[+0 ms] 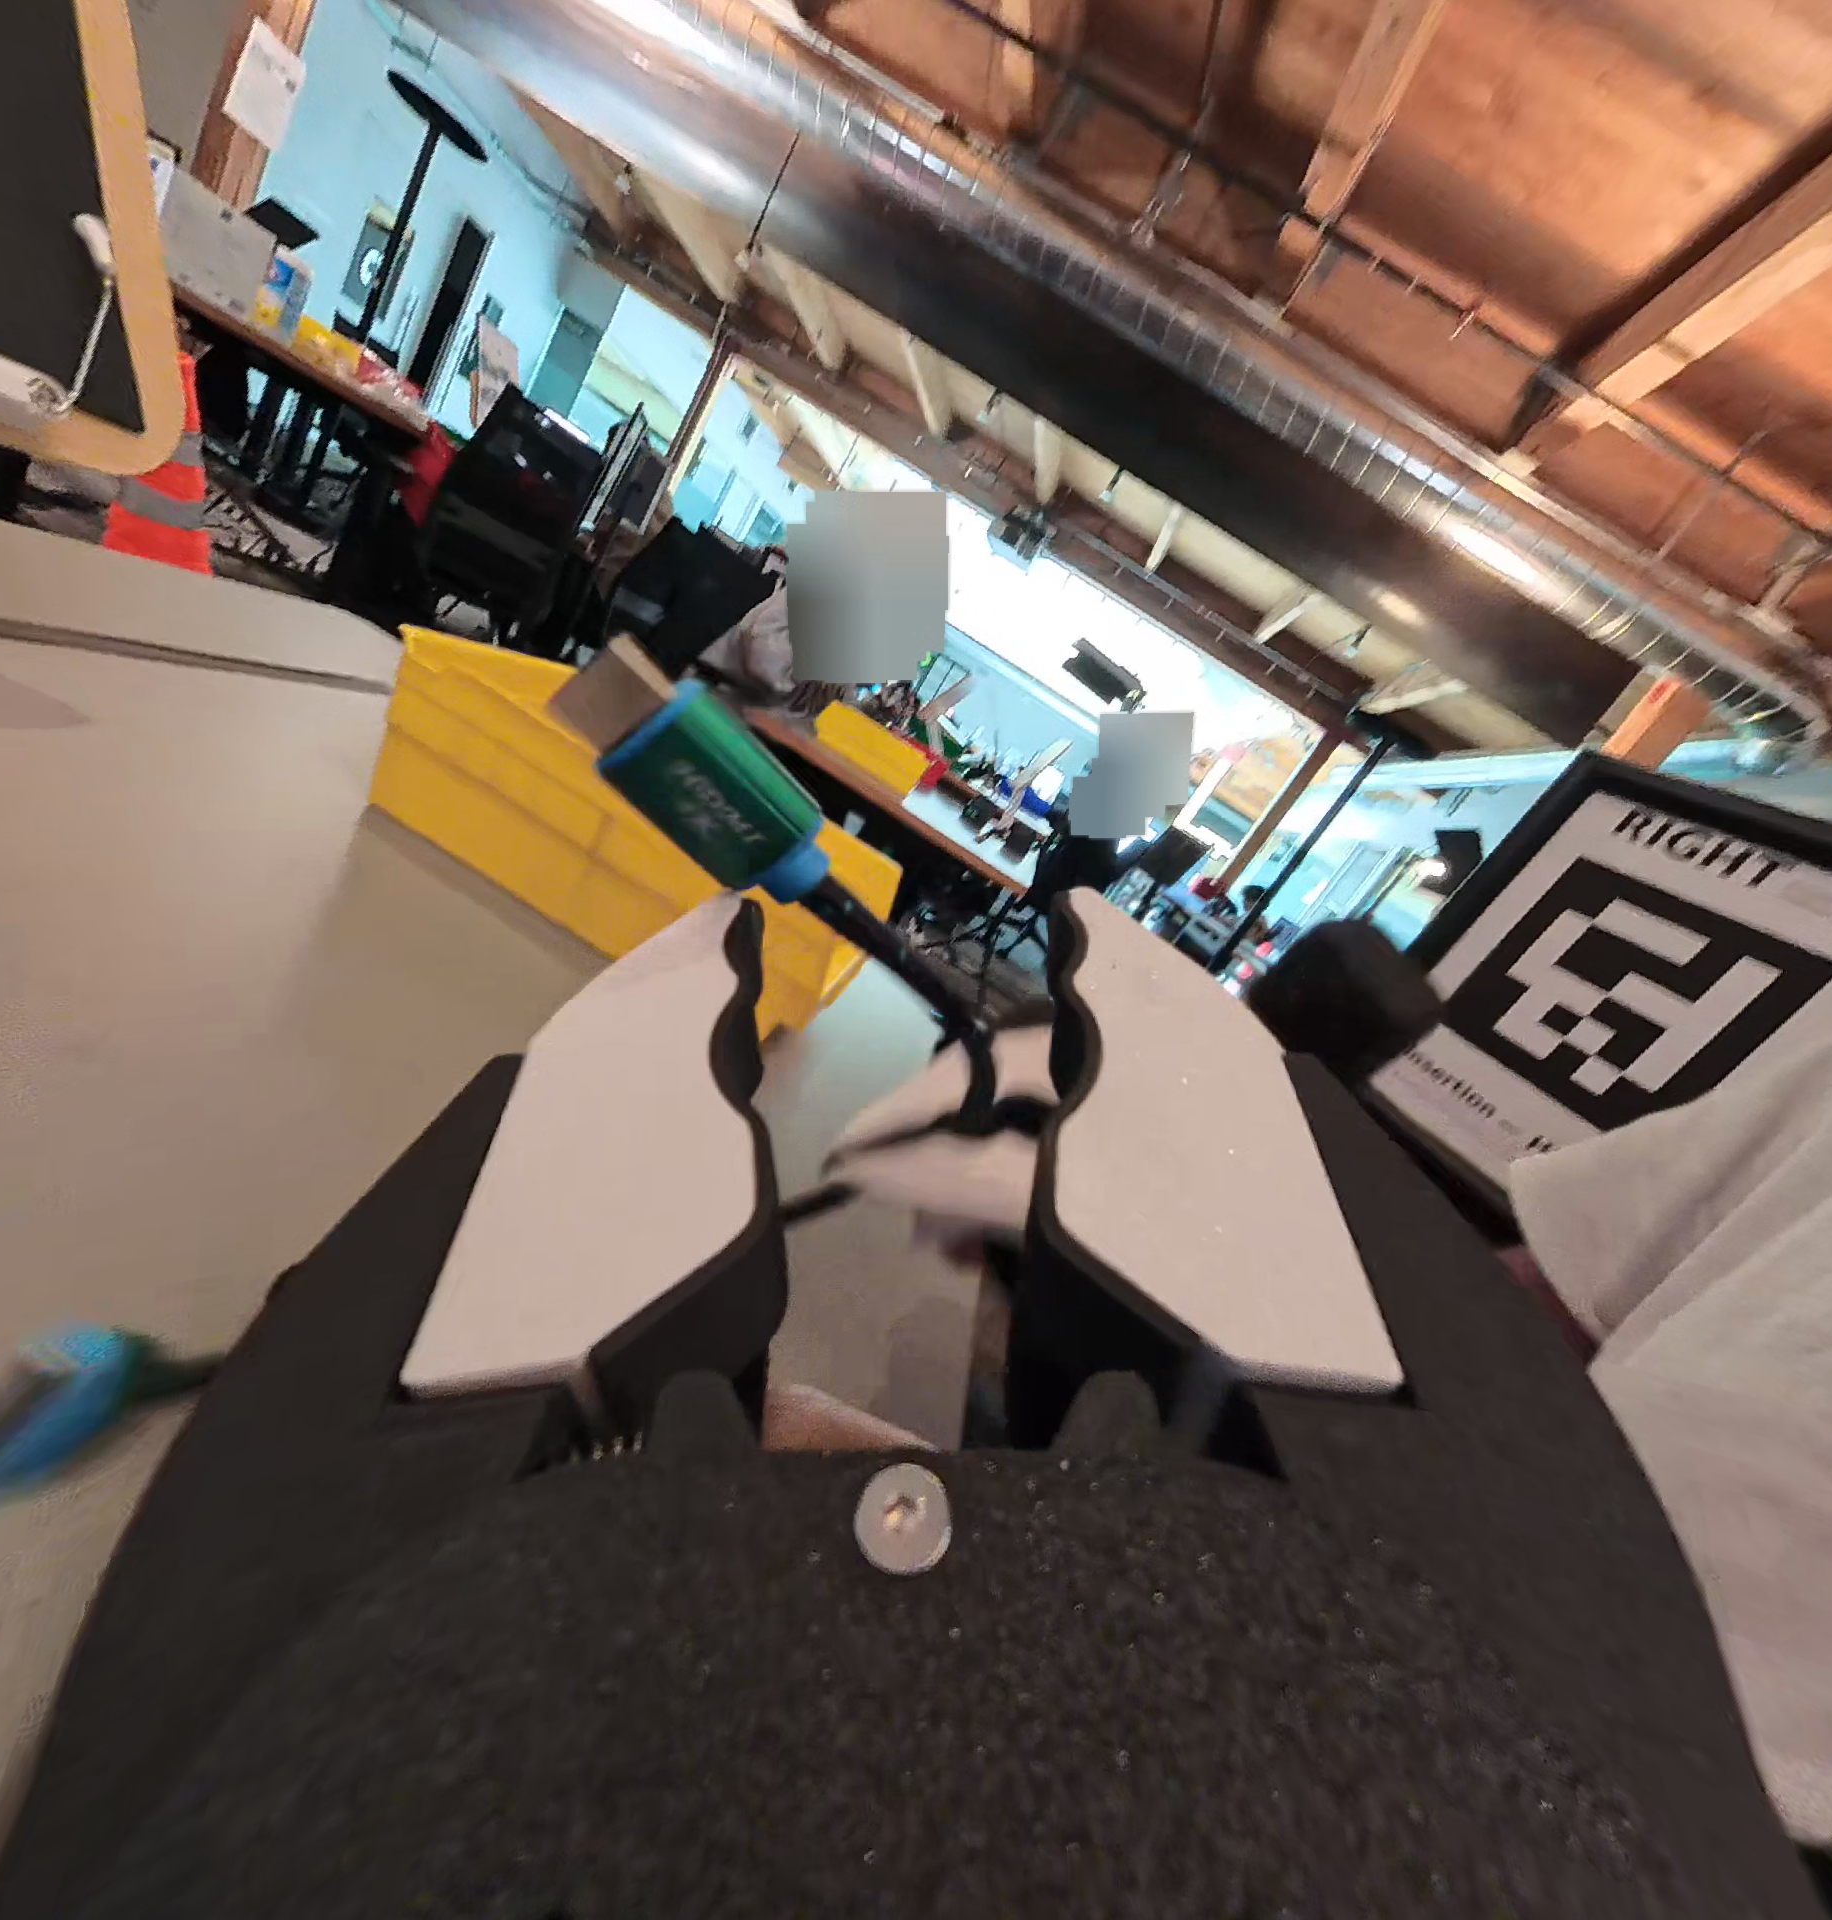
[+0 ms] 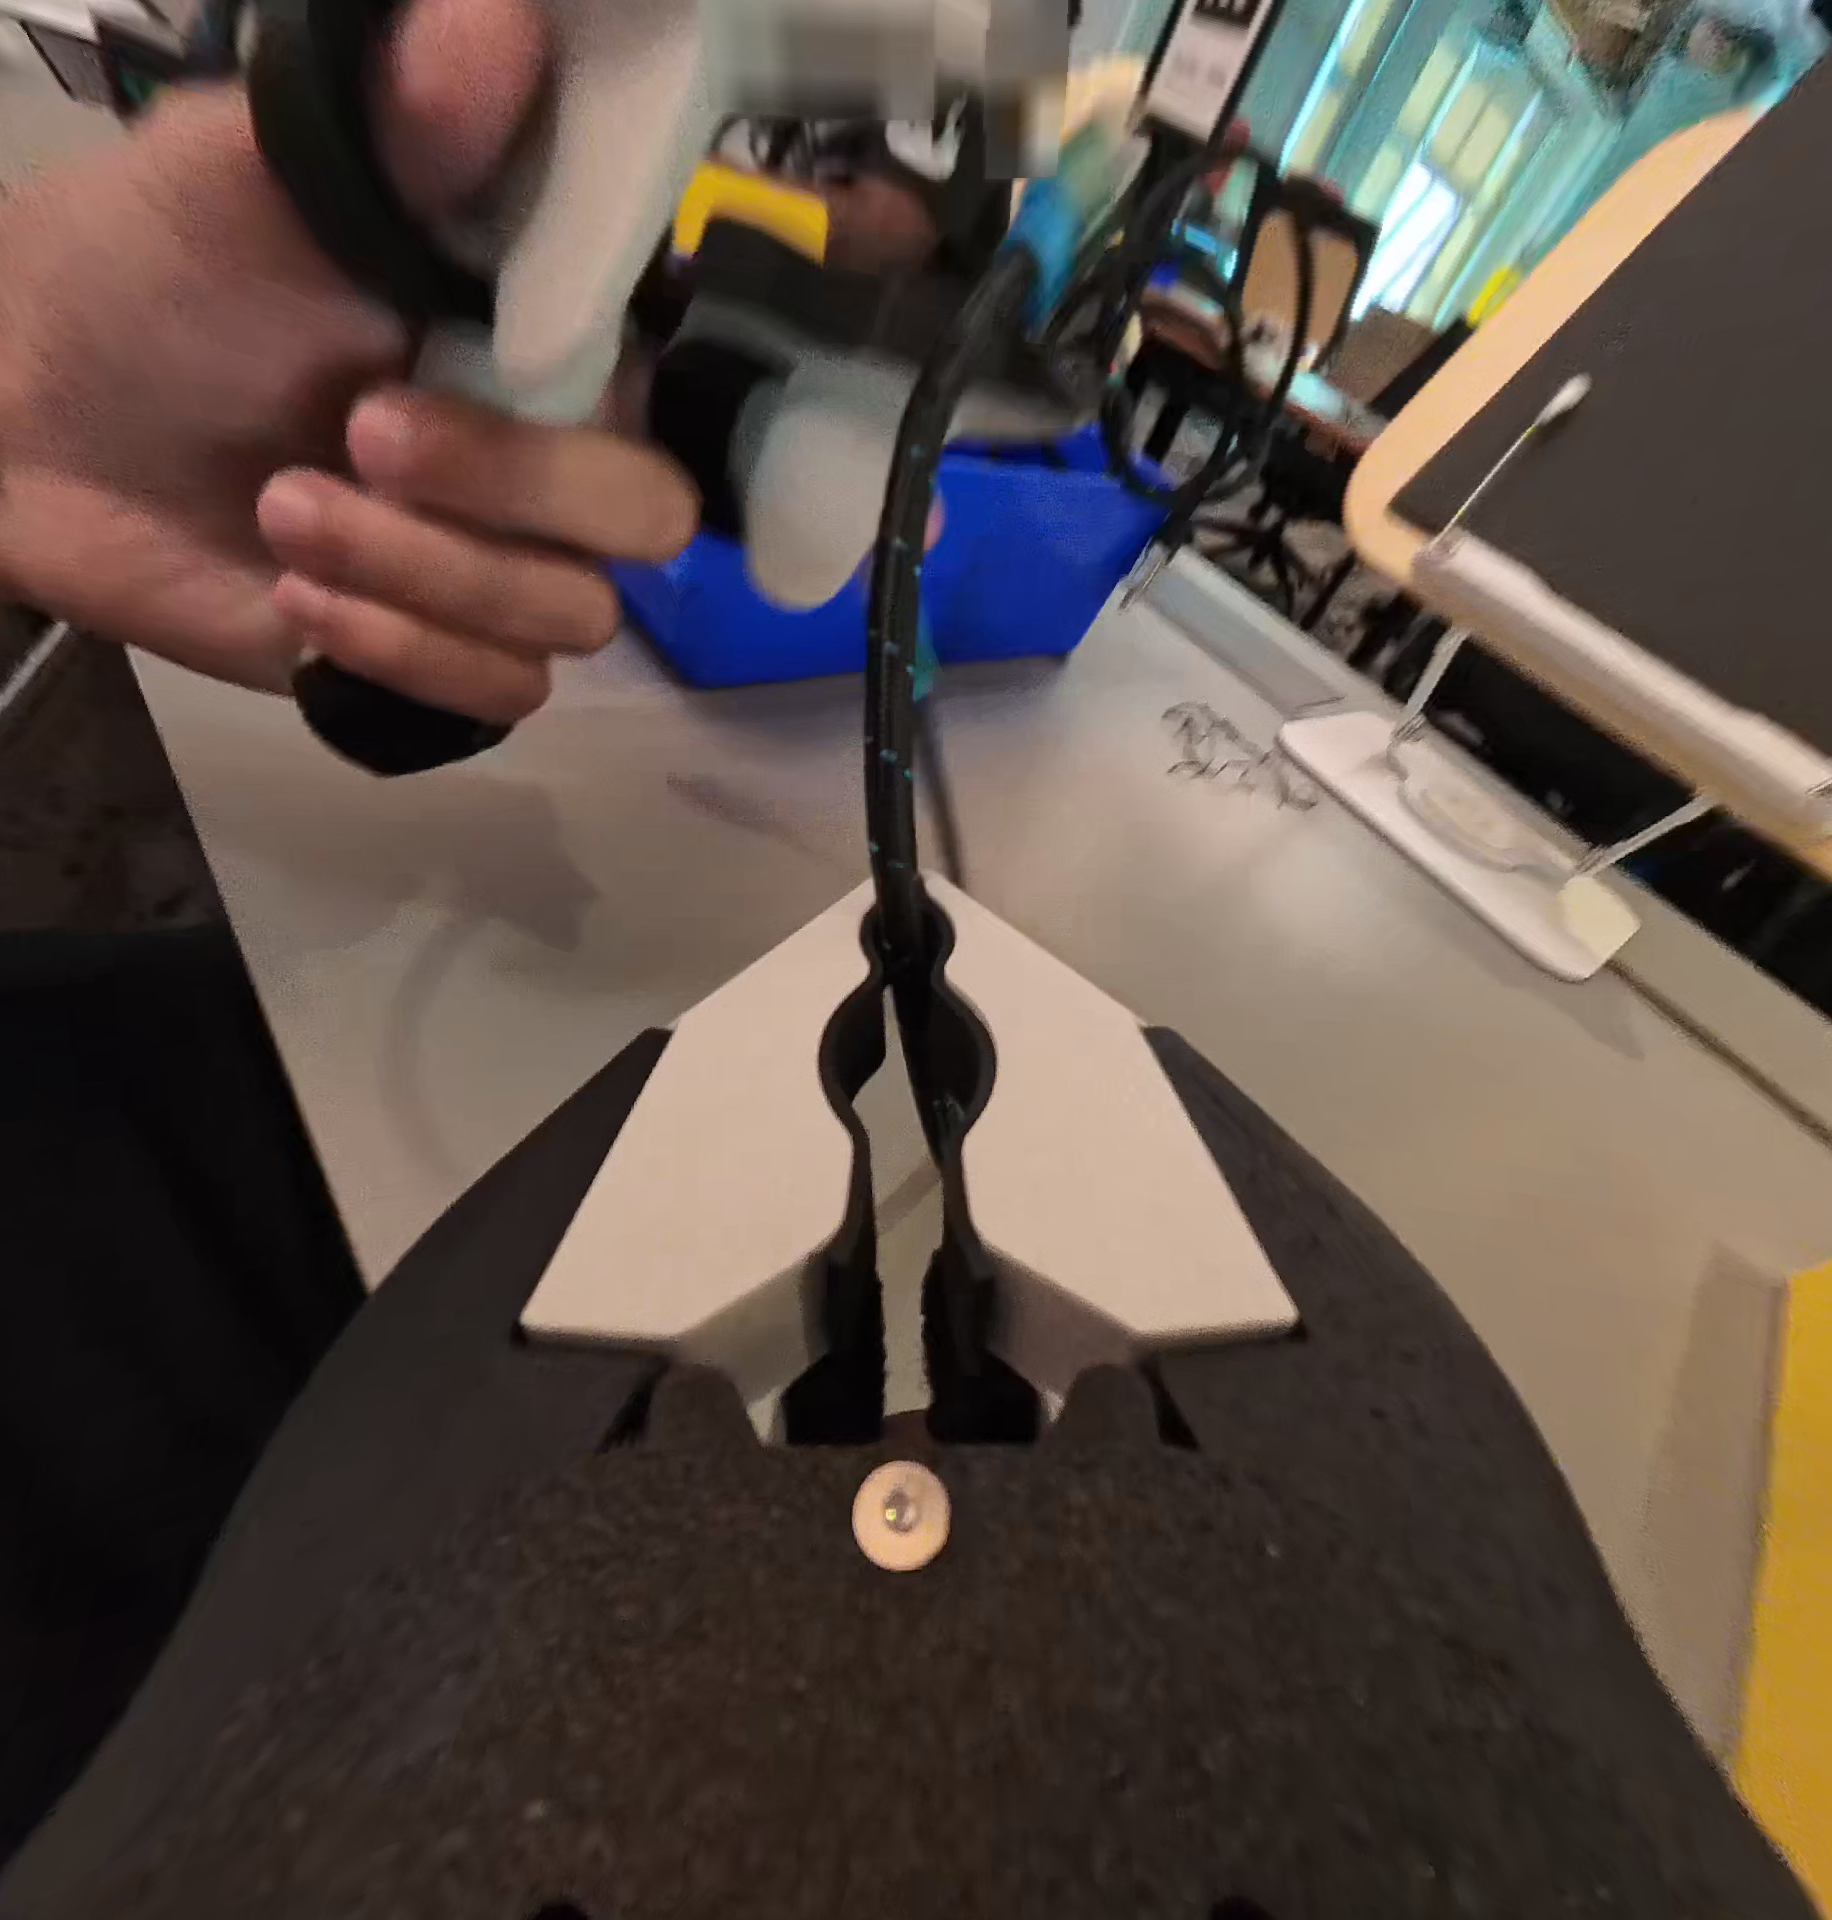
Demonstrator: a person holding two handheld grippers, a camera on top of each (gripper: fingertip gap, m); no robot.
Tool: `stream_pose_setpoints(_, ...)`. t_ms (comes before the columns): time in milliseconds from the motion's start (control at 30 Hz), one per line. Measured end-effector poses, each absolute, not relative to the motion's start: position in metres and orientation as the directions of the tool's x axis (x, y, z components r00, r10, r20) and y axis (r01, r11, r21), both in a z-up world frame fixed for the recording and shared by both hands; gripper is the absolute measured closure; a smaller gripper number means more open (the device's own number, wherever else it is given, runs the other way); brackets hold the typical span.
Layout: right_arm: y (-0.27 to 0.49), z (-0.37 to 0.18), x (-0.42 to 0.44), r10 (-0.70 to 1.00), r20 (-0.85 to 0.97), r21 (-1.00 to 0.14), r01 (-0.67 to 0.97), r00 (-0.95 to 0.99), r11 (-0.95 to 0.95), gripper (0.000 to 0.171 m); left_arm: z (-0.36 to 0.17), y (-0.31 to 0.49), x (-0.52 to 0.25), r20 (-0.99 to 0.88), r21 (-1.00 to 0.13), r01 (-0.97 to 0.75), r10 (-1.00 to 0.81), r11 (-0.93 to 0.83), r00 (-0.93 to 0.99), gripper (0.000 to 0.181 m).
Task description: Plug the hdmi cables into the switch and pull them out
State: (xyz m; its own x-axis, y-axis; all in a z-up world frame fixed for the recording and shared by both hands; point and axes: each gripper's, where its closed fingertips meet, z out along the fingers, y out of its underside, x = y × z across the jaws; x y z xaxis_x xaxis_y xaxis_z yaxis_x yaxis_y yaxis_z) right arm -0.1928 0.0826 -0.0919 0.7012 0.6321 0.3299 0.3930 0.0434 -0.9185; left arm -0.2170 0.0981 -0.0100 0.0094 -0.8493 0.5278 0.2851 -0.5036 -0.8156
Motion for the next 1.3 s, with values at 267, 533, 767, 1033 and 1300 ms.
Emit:
stream_pose_setpoints(267, 0.093, 0.043, -0.049, 0.473, 0.472, -0.866, 0.492, 0.744, 0.089, 0.171, -0.033, 0.098, -0.216, 0.488, -0.863, 0.192, -0.869, -0.468, 0.075, 0.138)
stream_pose_setpoints(533, 0.129, 0.104, 0.082, 0.357, 0.601, -0.750, 0.659, 0.715, -0.057, 0.171, -0.046, 0.090, -0.202, 0.428, -0.903, 0.098, -0.898, -0.419, 0.099, 0.140)
stream_pose_setpoints(767, 0.165, 0.050, 0.146, 0.434, 0.534, -0.750, 0.644, 0.726, -0.153, 0.171, -0.052, 0.083, -0.195, 0.400, -0.916, 0.058, -0.911, -0.396, 0.102, 0.141)
stream_pose_setpoints(1033, 0.147, -0.043, 0.154, 0.726, 0.157, -0.721, 0.580, 0.670, -0.380, 0.171, -0.053, 0.087, -0.201, 0.413, -0.911, 0.067, -0.903, -0.408, 0.116, 0.142)
stream_pose_setpoints(1300, 0.167, -0.108, 0.191, 0.802, 0.178, -0.352, 0.798, 0.570, -0.489, 0.171, -0.056, 0.086, -0.196, 0.411, -0.912, 0.047, -0.905, -0.408, 0.113, 0.142)
